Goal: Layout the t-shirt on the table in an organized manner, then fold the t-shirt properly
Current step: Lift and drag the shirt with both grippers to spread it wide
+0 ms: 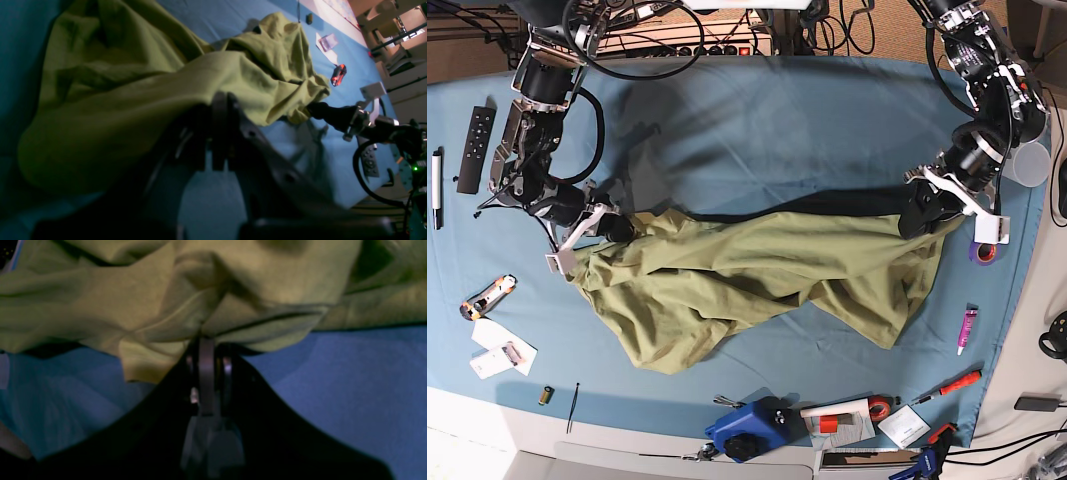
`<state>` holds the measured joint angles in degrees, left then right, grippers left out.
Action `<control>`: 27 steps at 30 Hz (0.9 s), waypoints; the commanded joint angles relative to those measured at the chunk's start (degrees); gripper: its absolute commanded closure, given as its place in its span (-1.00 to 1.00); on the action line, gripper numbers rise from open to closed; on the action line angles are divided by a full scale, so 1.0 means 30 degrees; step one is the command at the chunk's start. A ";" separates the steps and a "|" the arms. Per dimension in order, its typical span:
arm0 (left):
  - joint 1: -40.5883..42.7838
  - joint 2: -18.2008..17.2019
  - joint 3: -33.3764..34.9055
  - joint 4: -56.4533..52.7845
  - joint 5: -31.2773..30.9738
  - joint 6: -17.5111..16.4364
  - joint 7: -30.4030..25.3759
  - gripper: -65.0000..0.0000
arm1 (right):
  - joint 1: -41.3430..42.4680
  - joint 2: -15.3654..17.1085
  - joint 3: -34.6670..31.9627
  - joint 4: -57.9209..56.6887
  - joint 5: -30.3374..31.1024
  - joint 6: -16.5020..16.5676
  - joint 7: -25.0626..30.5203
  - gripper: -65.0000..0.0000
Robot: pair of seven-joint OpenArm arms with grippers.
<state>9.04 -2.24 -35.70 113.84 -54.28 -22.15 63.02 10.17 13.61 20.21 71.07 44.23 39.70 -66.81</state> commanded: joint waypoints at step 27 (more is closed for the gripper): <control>0.2244 -0.2382 -0.0073 0.1151 -0.0503 0.0211 0.1355 1.00 | -0.5945 0.0925 0.8225 0.8320 0.9078 0.0099 -0.4398 1.00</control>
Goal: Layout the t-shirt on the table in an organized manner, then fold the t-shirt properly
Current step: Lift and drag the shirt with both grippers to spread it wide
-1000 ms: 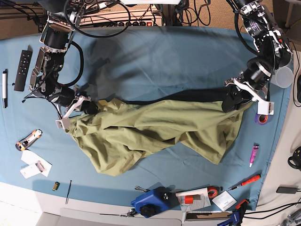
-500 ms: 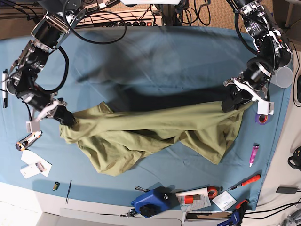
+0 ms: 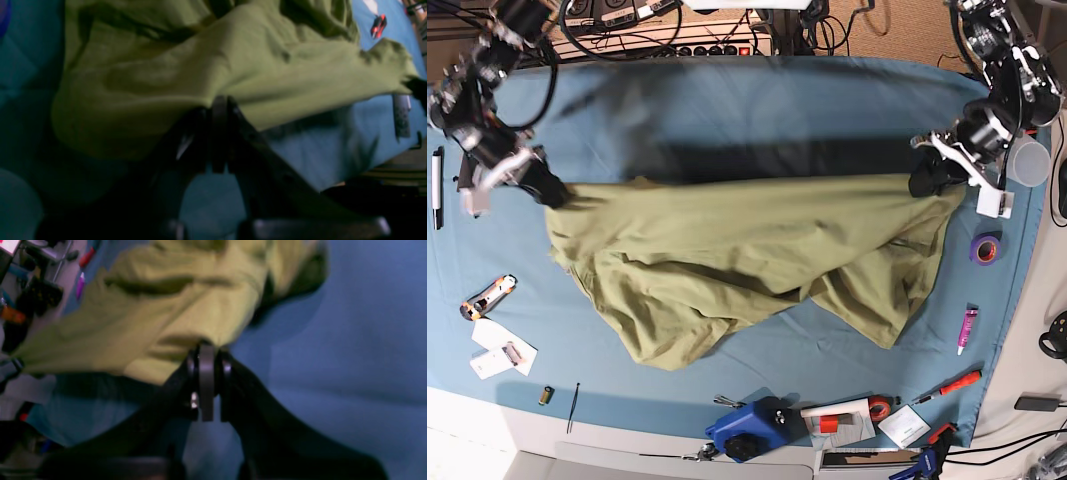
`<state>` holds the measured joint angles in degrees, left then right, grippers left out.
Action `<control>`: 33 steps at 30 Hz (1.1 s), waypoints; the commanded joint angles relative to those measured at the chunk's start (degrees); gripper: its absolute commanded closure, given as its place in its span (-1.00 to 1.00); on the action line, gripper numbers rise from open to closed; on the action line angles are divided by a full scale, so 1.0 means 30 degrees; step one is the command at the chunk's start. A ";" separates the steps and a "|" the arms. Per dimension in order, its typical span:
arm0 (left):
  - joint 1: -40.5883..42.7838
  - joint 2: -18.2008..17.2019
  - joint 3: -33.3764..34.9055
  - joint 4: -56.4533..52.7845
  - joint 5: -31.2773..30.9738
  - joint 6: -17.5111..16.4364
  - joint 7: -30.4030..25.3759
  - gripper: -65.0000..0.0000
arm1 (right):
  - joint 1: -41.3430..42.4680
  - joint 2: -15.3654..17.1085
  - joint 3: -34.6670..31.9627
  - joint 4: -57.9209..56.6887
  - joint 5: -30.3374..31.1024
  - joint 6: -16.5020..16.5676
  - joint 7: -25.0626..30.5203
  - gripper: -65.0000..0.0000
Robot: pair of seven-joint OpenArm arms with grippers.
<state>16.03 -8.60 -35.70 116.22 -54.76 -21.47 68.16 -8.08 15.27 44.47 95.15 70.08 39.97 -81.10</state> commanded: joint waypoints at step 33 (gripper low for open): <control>0.3657 -0.0670 -0.0051 0.0313 0.0597 -0.0080 -0.0138 0.36 | -0.6564 0.0896 0.0262 0.1282 0.0342 0.0012 0.0367 0.54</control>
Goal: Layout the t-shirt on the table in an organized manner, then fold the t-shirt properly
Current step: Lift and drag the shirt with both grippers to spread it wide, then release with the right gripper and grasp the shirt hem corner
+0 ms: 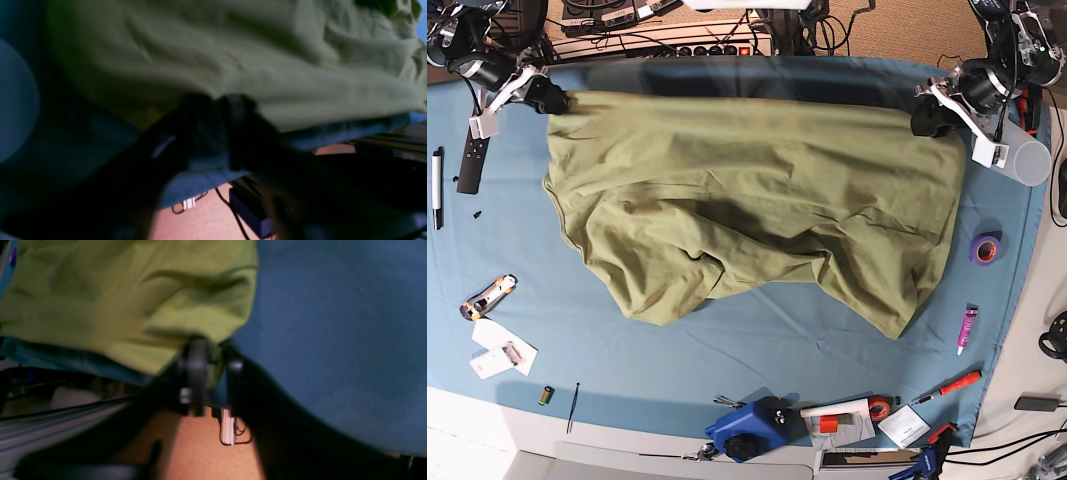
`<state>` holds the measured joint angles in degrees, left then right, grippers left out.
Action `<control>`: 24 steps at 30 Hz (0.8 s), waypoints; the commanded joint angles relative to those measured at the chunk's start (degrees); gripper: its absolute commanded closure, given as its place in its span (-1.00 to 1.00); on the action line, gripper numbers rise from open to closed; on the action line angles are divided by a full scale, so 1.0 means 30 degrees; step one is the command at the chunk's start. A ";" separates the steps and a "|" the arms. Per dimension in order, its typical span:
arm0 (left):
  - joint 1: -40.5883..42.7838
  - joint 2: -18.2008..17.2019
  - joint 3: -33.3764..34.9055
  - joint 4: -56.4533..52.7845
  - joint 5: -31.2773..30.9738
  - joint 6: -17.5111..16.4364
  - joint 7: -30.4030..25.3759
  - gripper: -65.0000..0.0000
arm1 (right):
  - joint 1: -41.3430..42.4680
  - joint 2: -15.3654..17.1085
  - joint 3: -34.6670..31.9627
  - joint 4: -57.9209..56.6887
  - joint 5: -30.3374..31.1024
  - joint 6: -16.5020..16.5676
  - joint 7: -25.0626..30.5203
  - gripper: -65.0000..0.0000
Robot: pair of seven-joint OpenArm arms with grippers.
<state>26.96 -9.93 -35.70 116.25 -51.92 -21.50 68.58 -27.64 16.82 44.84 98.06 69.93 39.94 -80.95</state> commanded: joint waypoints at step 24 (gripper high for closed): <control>0.0051 -0.0240 -0.0051 0.3985 -0.0874 0.0138 -0.1727 0.17 | 0.4095 0.2171 0.3395 0.0313 0.5023 0.0019 0.0316 0.31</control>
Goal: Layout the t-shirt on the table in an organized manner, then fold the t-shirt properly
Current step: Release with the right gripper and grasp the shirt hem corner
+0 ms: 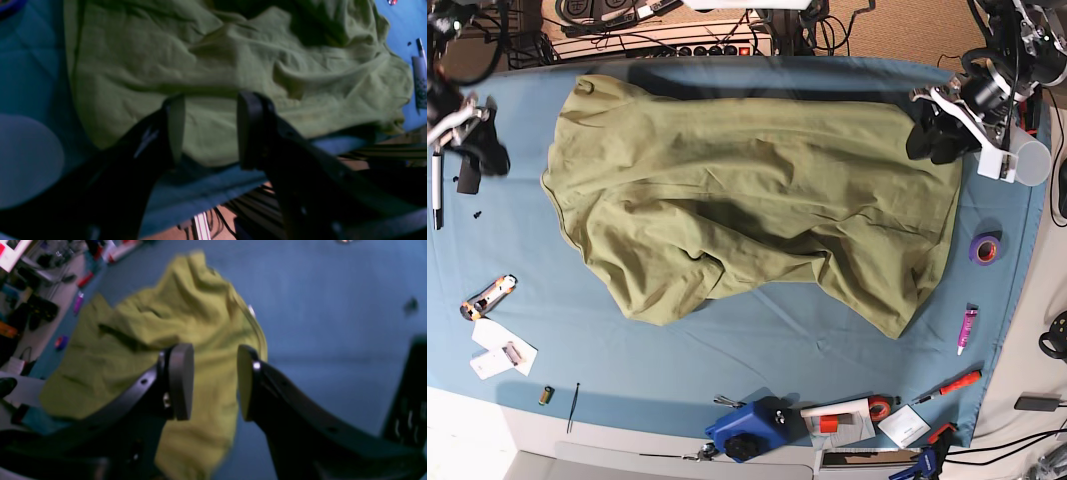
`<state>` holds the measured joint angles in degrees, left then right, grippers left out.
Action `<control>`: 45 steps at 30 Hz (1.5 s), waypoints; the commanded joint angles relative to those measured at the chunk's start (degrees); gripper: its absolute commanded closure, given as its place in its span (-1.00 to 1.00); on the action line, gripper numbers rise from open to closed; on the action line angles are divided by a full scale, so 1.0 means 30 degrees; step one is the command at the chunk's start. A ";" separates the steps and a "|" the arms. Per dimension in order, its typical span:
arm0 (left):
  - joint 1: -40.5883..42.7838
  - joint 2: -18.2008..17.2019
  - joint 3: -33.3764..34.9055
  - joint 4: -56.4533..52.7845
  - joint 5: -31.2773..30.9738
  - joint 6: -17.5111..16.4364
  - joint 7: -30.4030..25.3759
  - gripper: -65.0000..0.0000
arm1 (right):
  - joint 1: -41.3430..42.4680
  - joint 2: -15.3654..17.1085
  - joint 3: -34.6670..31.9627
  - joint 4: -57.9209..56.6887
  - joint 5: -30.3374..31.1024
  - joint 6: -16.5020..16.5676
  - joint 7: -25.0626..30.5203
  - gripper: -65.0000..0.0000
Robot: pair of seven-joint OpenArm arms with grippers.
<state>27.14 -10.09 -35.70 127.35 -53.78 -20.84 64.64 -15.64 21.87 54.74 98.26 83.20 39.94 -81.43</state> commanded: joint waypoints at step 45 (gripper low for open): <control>-0.0488 -0.0036 -0.0051 0.0255 0.2375 0.0000 -0.1574 0.17 | 1.7915 -0.2033 -2.0626 -1.5934 -2.3656 -0.2834 0.9872 0.90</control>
<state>25.71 -9.72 -35.70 127.33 -45.84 -20.80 61.19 36.18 15.03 -7.51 49.58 12.14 31.51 -52.90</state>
